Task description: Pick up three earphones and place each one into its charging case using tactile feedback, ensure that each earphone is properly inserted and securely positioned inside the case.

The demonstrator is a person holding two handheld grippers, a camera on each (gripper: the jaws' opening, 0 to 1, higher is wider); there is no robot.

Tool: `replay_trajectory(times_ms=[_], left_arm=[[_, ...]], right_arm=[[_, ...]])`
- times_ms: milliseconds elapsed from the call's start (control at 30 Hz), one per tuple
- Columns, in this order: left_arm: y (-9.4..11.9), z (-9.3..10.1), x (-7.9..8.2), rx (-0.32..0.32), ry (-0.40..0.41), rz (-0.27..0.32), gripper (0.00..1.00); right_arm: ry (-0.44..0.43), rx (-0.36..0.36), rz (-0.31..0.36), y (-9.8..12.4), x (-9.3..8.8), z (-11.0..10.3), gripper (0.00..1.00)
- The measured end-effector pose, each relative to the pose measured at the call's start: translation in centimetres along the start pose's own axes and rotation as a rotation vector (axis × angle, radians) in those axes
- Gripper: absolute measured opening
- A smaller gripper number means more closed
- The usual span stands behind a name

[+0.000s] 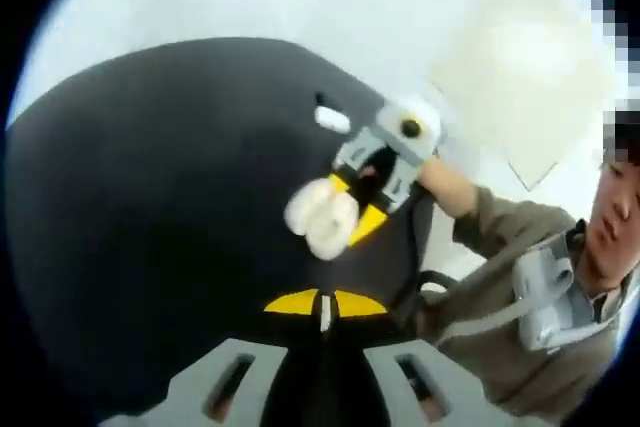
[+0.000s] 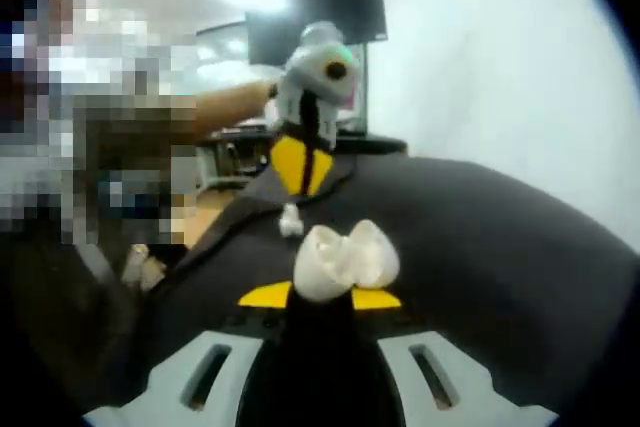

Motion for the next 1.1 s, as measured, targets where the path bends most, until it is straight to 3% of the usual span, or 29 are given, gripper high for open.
replay_trajectory(times_ms=[167,333,433,567,633,700,800,867,1100], left_arm=[[1.7,1.0,-0.2,0.006,-0.096,0.095,0.03],[1.9,1.9,-1.9,0.042,-0.27,0.168,0.09],[1.6,1.6,-2.6,0.115,-0.334,0.247,0.13],[0.8,0.4,-3.0,0.188,-0.357,0.335,0.15],[0.4,-0.3,-3.1,0.193,-0.356,0.347,0.15],[0.0,-0.4,-3.0,0.137,-0.313,0.359,0.14],[0.1,-0.7,-2.5,0.135,-0.319,0.369,0.11],[0.3,-1.0,-2.2,0.137,-0.32,0.361,0.04],[0.3,-0.4,-2.2,0.105,-0.312,0.345,0.04]], right_arm=[[-0.001,0.001,0.001,0.0,0.0,0.1,0.21],[0.0,0.0,0.0,0.0,0.0,0.1,0.21],[0.002,-0.003,-0.001,0.0,0.0,0.0,0.21],[0.005,-0.003,0.0,0.1,0.0,0.0,0.21],[0.022,-0.003,0.0,0.1,0.0,-0.1,0.21],[0.022,-0.004,-0.001,0.1,0.0,-0.1,0.21],[0.011,-0.001,0.0,0.1,0.0,0.0,0.21],[0.008,0.002,0.0,0.1,0.0,0.0,0.21],[0.006,0.004,0.0,0.1,0.0,0.0,0.21]])
Point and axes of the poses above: the point that each gripper's makers call its tool centre point, and the gripper's own axes: y roughly backward along the fingers, z roughly to its right, x roughly out of its top, the point moved 4 cm from there along y, roughly backward along the fingers, and after that the axes turned 1 degree about -z, right-handed, at the moved point
